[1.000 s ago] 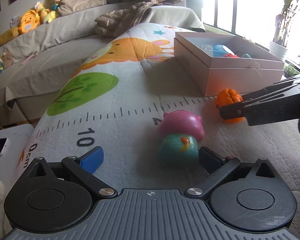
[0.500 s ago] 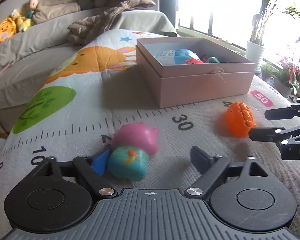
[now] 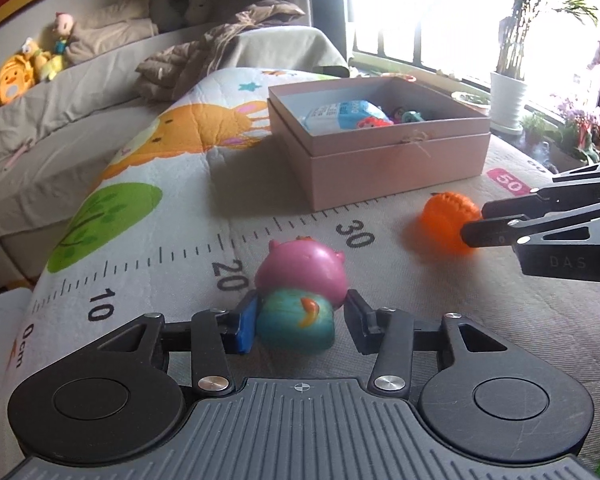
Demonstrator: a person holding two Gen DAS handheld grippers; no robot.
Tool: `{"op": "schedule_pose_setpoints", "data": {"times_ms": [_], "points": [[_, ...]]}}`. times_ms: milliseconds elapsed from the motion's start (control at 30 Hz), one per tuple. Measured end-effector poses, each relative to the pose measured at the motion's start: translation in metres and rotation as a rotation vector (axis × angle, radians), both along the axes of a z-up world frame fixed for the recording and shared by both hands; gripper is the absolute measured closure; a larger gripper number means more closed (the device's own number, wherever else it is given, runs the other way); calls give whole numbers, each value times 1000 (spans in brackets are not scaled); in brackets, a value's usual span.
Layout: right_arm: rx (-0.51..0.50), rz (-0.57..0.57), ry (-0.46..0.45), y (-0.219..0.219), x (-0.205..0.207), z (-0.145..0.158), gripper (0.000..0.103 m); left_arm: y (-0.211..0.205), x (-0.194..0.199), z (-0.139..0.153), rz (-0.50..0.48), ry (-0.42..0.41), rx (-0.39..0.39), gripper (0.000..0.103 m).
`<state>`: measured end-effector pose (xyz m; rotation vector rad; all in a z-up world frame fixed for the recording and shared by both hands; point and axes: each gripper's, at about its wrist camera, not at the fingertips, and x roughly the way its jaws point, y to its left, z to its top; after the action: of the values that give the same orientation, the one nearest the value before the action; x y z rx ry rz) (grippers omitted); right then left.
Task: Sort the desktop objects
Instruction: 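Carry the pink pig toy into the pink box with the left gripper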
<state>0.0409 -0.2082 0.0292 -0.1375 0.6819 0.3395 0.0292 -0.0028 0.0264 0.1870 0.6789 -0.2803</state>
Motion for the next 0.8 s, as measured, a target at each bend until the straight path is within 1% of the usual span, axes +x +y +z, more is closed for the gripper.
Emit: {"op": "schedule_pose_setpoints", "data": {"times_ms": [167,200,233,267,300,333,467,600,667,700,733,800], "points": [[-14,13,-51,-15,-18,22,86,-13,-9,19,-54,-57,-11,53],[-16,13,-61,-16,-20,24,83,-16,-10,21,-63,-63,-13,53],[-20,13,-69,-16,-20,26,72,-18,-9,22,-71,-67,-15,53],[-20,7,-79,-15,-20,27,64,-20,-9,22,-75,-67,-15,53],[-17,2,-89,-13,-18,27,48,-21,-7,21,-77,-62,-15,53],[-13,7,-92,-10,-14,26,44,-23,-6,19,-78,-54,-13,53],[2,7,-32,5,15,13,44,-22,-3,11,-68,-23,-6,53],[-6,4,48,13,33,-6,45,-13,-3,12,-52,-25,-8,53],[-15,16,69,12,31,-10,55,-11,-2,13,-48,-20,-11,53],[-33,20,61,11,28,-10,64,-10,0,14,-50,-20,-10,53],[-37,28,62,9,24,-8,68,-11,1,16,-55,-26,-6,53],[-19,32,50,-1,17,5,69,-16,6,25,-83,-59,6,53]]}}
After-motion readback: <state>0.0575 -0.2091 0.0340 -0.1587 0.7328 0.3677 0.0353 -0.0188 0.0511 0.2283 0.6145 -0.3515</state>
